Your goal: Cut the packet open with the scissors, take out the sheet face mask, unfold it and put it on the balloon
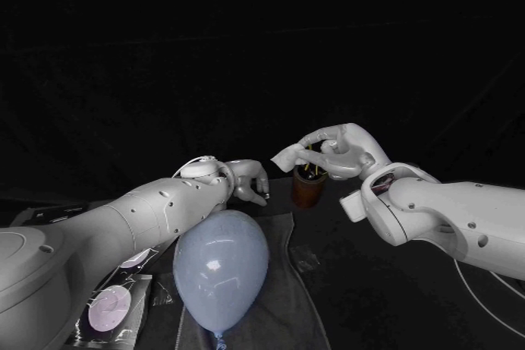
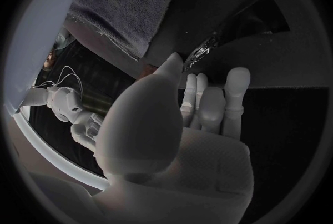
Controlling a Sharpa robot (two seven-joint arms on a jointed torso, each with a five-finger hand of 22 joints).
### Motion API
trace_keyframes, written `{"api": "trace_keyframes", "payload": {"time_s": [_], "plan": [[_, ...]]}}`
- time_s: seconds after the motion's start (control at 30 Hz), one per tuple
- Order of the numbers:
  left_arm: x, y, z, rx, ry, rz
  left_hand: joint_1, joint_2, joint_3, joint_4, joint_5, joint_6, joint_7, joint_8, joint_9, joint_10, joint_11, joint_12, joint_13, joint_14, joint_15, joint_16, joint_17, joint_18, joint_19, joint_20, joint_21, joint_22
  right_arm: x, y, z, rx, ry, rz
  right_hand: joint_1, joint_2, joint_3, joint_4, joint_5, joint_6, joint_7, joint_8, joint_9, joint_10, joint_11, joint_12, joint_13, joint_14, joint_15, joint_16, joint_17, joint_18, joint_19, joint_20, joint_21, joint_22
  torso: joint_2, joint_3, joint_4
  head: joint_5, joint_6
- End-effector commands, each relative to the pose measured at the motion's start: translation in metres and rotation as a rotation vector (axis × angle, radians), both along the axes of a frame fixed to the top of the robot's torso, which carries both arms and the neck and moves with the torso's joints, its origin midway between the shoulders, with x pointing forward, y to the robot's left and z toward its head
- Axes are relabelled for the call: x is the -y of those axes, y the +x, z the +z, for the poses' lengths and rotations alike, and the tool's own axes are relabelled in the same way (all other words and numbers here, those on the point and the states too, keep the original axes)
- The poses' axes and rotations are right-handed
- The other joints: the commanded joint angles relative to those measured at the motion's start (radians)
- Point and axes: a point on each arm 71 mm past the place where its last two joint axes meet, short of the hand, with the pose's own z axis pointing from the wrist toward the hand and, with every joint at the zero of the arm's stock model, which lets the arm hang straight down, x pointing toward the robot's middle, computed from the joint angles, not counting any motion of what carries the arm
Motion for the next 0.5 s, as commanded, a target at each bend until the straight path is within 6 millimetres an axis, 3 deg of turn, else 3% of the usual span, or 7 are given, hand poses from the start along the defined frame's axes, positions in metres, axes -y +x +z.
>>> {"api": "trace_keyframes", "payload": {"time_s": [0.03,0.27,0.43,0.5], "plan": [[-0.0068,0.0017,-0.0060,-0.014,0.051,0.045,0.015,0.004,0.012,0.001,-0.003,0.019,-0.003,0.006,0.000,0.017,-0.005,0.009,0.001,0.010,-0.002,0.008,0.010,-0.003,0.012,-0.001,0.010,0.016,-0.0012,-0.0002,0.0011,0.010,-0.005,0.010,0.000,0.009,-0.002,-0.006,0.006,0.004,0.002,0.003,0.003,0.047,-0.004,0.003,0.189,0.106,-0.005,0.003,0.263,0.011,0.001,0.002,0.007,0.093,0.002,-0.0005,-0.0018,0.003,0.000],[-0.0029,0.0003,-0.0086,-0.038,0.060,0.031,0.041,0.013,0.084,0.016,-0.003,0.081,-0.022,0.002,-0.009,0.089,-0.020,-0.021,-0.036,0.037,-0.015,0.016,0.033,-0.011,0.045,-0.013,0.040,0.063,-0.0016,0.0000,0.0011,0.010,-0.005,0.010,0.000,0.009,-0.002,-0.006,0.006,0.004,0.002,0.003,0.003,0.047,-0.004,0.003,0.189,0.106,-0.005,0.003,0.263,0.011,0.001,0.002,0.007,0.093,0.002,-0.0005,-0.0020,0.005,-0.001],[-0.0007,-0.0004,-0.0099,-0.046,0.062,0.020,0.042,-0.015,0.187,0.041,-0.006,0.148,-0.033,-0.019,-0.017,0.199,-0.040,-0.109,-0.101,0.056,-0.033,0.016,0.043,-0.015,0.063,-0.031,0.056,0.090,-0.0020,0.0000,0.0011,0.009,-0.005,0.011,0.000,0.009,-0.002,-0.006,0.006,0.004,0.002,0.003,0.003,0.047,-0.004,0.003,0.189,0.106,-0.005,0.003,0.263,0.011,0.001,0.002,0.007,0.093,0.001,0.0000,-0.0011,0.004,-0.002],[0.0004,-0.0008,-0.0102,-0.047,0.061,0.013,0.047,-0.016,0.214,0.040,-0.002,0.173,-0.038,-0.016,-0.014,0.233,-0.047,-0.120,-0.110,0.063,-0.041,0.017,0.052,-0.018,0.073,-0.035,0.064,0.104,-0.0022,0.0000,0.0011,0.009,-0.005,0.012,0.000,0.009,-0.002,-0.006,0.006,0.004,0.002,0.003,0.003,0.047,-0.004,0.003,0.189,0.106,-0.005,0.003,0.263,0.011,0.001,0.002,0.007,0.093,0.002,0.0001,-0.0010,0.004,-0.002]]}}
